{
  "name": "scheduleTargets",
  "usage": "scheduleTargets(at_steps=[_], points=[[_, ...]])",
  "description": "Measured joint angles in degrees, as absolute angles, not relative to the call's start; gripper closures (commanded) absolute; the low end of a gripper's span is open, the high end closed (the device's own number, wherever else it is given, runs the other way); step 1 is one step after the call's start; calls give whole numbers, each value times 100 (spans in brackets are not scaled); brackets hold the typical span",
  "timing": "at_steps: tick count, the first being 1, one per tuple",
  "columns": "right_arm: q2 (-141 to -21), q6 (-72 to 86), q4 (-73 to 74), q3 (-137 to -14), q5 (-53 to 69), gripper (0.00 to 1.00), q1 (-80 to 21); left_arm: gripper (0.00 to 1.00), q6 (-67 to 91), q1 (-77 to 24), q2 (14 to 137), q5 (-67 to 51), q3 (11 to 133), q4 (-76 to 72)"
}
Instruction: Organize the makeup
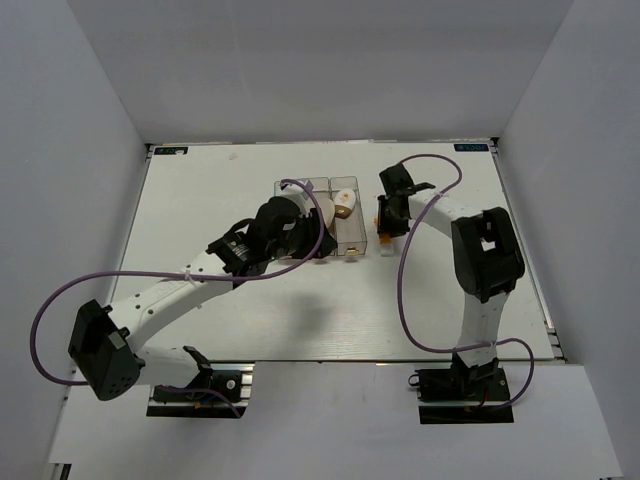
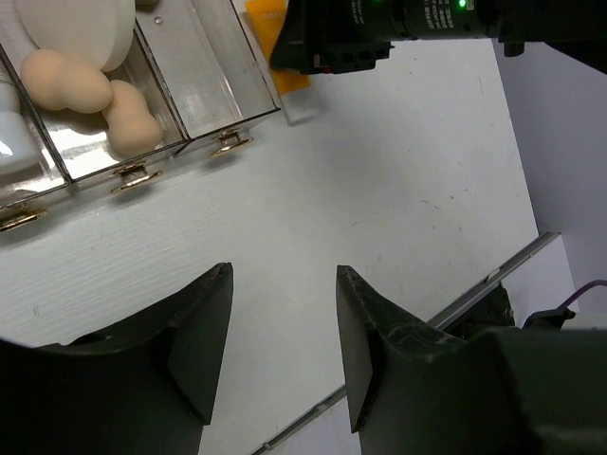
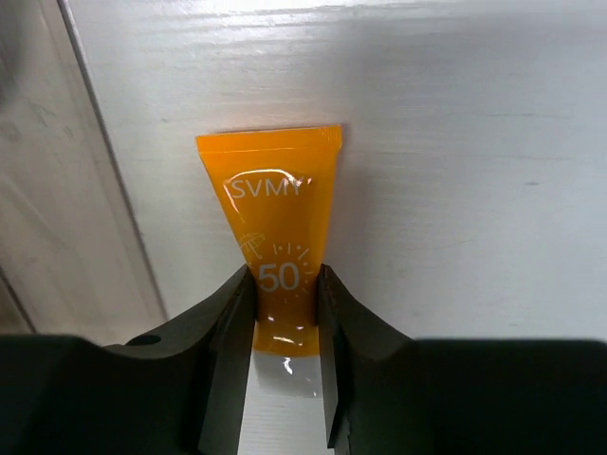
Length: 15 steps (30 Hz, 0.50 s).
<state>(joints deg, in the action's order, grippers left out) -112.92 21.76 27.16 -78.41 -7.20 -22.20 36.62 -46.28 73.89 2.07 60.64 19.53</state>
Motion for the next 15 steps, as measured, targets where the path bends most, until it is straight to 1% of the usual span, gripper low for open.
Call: scheduleTargets(at_steps=[5,8,11,15], points=[[-10634,1155,2213,-7238,-716,72,-2163,42,3710,-4626,7144,266,5924,1938],[-10123,596,1935,-7175,-373,73,-2150,42,3719,-4626,7032,290,5854,1931],[-9861,318,1734,-7544,152,74,-2204,42,3734,-4626,7017,320,5850,1927],[-10001,416,1625,-8274,652,71,-2340,42,3734,-4626,7017,373,5850,1933]])
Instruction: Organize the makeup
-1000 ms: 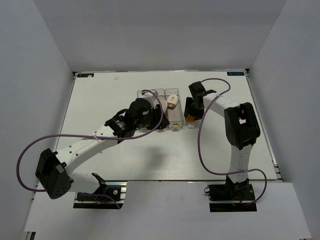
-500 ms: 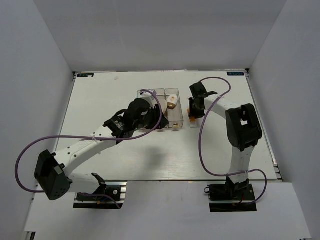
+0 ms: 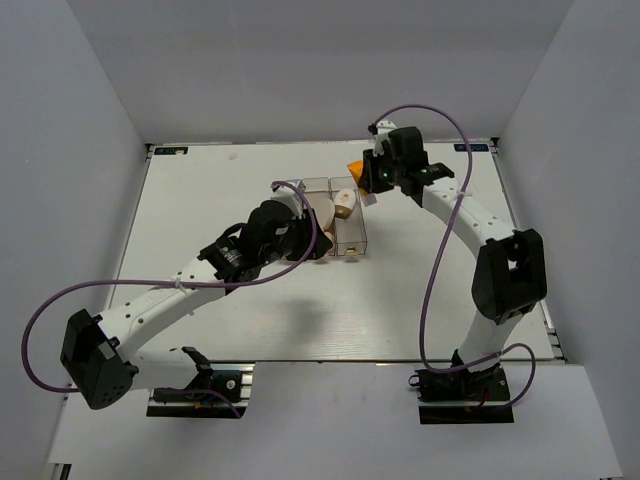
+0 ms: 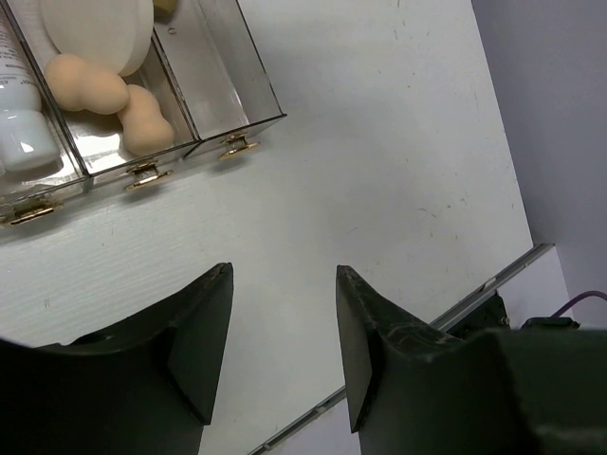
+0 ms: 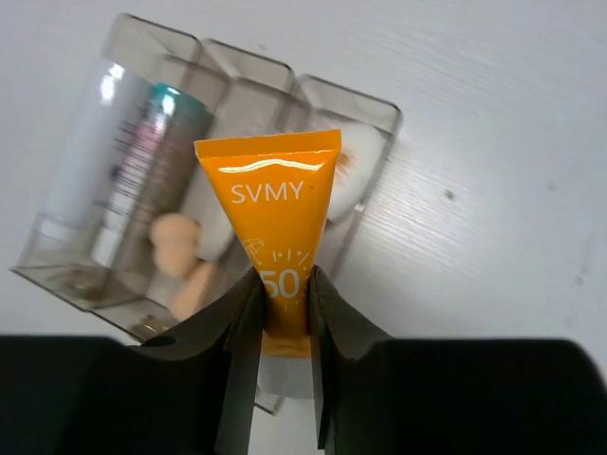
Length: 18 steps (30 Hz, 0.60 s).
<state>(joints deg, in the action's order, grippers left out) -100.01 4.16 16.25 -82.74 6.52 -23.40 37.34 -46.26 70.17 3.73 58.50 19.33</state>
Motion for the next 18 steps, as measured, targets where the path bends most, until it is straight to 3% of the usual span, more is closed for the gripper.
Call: scheduleTargets(at_steps=[6,12,16,18], points=[[-10637,928,1520,-8919,1138,64,-2512,42,3760,-4626,6914,469,5837,1973],[-11050,1212,1632,-8844,1251,50,-2526,43,3848,-4626,6670,585,5690,2016],[-11063,1317,1656,-8713,1291,19,-2526,42,3863,-4626,6652,631,5684,2016],[-11063,1323,1643,-8680,1321,18,-2526,43,3863,-4626,6652,644,5684,2014]])
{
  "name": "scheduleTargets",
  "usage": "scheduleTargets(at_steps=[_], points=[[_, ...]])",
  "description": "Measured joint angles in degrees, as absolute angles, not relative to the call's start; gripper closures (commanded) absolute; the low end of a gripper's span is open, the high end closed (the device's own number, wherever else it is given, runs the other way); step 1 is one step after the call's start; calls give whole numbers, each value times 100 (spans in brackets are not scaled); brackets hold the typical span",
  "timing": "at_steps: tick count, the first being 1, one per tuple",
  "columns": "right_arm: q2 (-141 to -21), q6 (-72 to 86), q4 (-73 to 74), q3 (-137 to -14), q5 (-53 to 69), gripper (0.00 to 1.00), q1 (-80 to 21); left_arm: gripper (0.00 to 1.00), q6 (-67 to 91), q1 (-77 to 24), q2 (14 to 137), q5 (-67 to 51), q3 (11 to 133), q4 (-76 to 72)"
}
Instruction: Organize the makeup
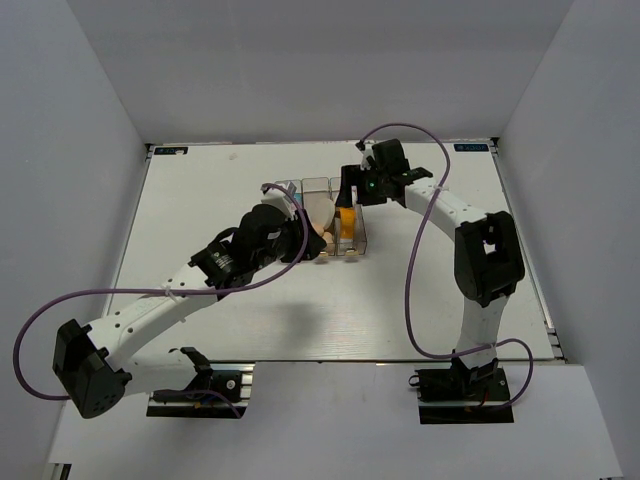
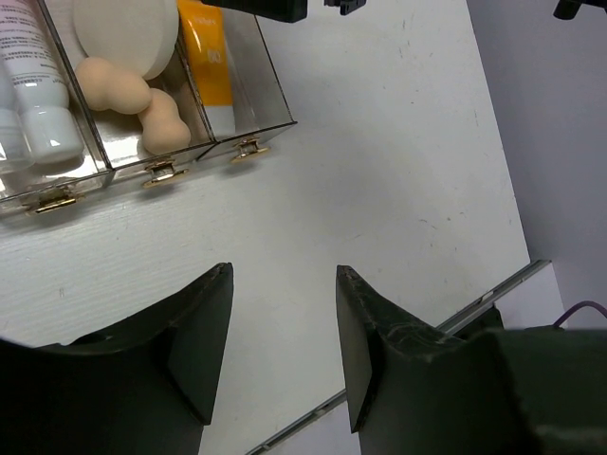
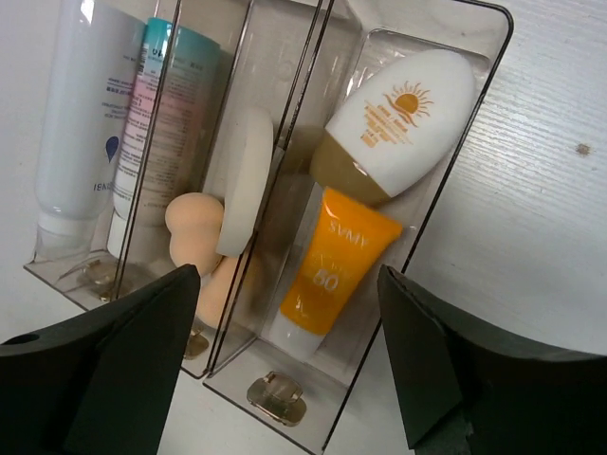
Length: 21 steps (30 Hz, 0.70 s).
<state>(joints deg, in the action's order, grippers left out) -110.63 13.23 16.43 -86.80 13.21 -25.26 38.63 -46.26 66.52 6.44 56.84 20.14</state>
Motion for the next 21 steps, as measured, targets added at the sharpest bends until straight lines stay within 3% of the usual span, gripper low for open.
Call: scheduleTargets(at_steps=[8,10,11,13,21], points=[[-10940,958,1658,-8632,1575,34,-2488,43,3876,-4626,6652,668,5684,2014],[-10728,731,1645,-8565,1728,30,-2443,42,3905,-4626,6639,668,5653,2001],[-10569,648,1656,-8506,1776,17,-2412,42,3920,-4626,6613,670,5603,1984],[-10278,534,1662,-8418,1817,11,-2333,39,3953,-4626,6560,690,5509,1990],[-9240,427,1614,-7832,1479,11,-2021,24,4095,-4624,6471,867,5419,2053]])
